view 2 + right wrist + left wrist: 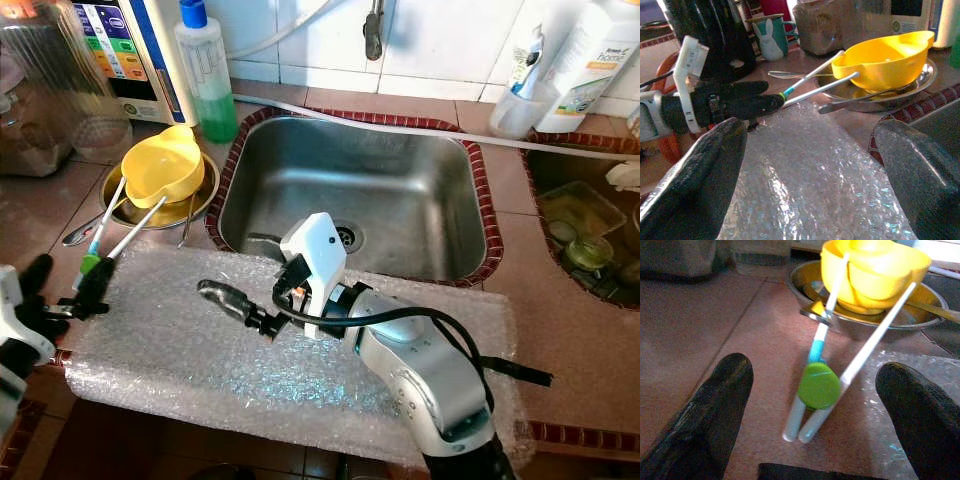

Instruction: Kitchen organization

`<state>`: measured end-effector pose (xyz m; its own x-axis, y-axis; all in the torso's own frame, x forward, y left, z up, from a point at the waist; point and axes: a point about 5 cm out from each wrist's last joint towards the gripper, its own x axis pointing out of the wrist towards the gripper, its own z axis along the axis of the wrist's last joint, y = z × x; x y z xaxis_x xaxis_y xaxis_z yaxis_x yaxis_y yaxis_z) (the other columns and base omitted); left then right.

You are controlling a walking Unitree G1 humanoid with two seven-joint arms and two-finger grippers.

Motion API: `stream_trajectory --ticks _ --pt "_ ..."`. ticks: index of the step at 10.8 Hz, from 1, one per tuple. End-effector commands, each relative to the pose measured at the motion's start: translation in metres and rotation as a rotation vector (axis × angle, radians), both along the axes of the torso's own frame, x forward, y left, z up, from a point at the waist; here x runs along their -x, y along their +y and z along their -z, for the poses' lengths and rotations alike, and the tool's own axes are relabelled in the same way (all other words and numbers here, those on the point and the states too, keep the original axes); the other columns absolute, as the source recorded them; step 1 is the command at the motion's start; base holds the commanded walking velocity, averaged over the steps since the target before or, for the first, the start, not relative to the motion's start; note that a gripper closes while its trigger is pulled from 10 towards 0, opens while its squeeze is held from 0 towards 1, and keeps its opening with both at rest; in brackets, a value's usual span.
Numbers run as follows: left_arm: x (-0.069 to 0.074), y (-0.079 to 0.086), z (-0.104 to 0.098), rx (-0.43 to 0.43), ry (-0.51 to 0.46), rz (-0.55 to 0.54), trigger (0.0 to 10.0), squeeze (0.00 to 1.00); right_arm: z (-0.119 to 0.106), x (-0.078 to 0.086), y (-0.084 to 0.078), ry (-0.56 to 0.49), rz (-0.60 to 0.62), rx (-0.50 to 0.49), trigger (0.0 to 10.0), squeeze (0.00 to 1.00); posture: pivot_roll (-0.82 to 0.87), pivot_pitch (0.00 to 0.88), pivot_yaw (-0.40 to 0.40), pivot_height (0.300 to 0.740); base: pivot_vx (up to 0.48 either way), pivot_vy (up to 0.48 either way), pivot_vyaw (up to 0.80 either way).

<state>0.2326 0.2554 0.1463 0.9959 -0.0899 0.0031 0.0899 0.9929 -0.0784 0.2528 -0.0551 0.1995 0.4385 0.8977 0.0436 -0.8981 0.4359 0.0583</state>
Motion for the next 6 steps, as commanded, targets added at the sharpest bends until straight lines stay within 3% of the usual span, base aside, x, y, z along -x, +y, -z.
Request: stream_trajectory --ticks 1,6 --pt "-0.002 -0.002 0.004 -0.003 0.030 0.028 10.0 0.00 -0.003 0.003 -0.001 -0.012 -0.024 0.003 10.0 0.00 -0.04 0.211 0.009 0.740 0.000 0.000 0.00" --pt "-0.014 -0.016 0.013 -0.022 0.063 0.111 10.0 0.00 0.000 -0.001 -0.006 -0.020 0.025 0.039 10.0 0.00 -0.06 0.206 0.015 0.740 0.000 0.000 0.00"
